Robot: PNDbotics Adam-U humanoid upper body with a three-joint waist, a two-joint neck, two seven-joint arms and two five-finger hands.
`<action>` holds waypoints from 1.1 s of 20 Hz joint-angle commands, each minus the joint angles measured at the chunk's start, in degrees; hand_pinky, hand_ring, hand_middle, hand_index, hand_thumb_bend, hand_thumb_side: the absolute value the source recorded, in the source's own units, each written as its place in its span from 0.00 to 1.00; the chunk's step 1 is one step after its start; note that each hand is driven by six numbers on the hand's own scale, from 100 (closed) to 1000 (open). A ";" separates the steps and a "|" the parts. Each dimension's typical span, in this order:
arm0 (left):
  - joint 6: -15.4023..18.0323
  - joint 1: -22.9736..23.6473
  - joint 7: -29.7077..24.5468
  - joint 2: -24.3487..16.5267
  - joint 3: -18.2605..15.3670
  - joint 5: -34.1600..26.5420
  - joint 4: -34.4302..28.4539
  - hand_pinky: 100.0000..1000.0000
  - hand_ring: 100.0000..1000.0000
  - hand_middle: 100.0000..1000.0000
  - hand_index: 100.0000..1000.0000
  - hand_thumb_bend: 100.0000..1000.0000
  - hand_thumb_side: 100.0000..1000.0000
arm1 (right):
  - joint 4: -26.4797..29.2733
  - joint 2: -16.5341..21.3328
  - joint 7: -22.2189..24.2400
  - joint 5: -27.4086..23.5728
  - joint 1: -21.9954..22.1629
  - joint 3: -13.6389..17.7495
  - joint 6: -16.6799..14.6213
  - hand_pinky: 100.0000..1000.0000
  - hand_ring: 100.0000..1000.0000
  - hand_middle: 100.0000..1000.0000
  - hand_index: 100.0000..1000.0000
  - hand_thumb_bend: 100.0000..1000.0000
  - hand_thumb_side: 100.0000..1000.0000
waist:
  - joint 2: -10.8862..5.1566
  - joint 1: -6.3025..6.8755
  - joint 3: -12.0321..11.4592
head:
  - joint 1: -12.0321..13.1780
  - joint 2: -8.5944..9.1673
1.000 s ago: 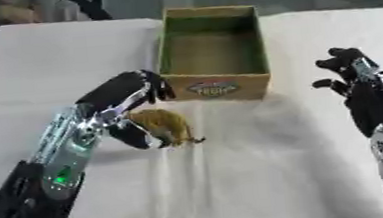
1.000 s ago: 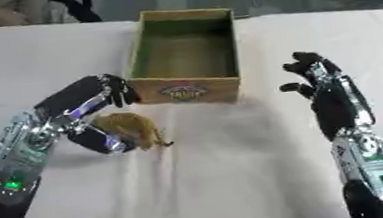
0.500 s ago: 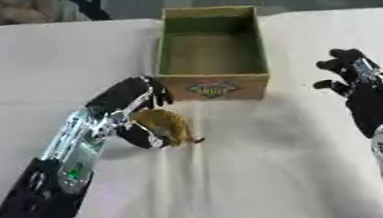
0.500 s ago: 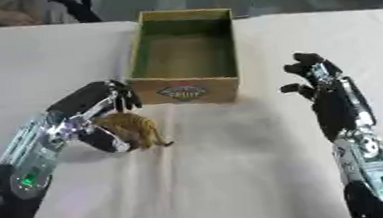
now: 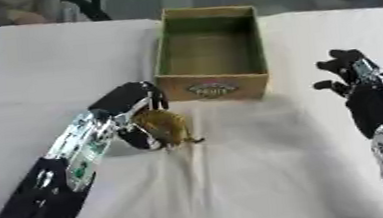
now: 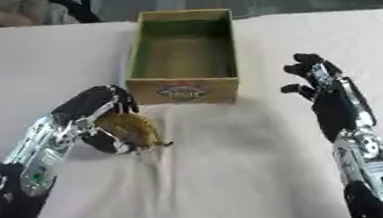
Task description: Pick up objects on the table and place them in the box.
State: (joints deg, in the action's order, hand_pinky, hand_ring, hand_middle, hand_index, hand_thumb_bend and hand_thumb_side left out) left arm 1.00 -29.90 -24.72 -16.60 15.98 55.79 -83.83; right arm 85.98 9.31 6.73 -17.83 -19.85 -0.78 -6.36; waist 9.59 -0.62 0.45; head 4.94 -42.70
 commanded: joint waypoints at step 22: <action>1.46 -2.09 6.93 -1.24 2.05 -0.56 3.17 0.29 0.14 0.10 0.23 0.03 0.03 | 0.83 0.44 0.17 -0.16 -0.66 -0.02 0.11 0.55 0.81 0.55 0.73 0.00 0.56 | -0.82 0.16 0.56 | -0.25 0.01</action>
State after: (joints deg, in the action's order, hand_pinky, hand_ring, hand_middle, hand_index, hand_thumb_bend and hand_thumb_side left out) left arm 2.12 -30.81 -16.73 -16.64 17.80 55.70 -78.93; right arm 85.95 9.30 6.83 -17.83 -19.85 -0.79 -6.26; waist 9.57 -0.55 0.92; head 4.84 -42.70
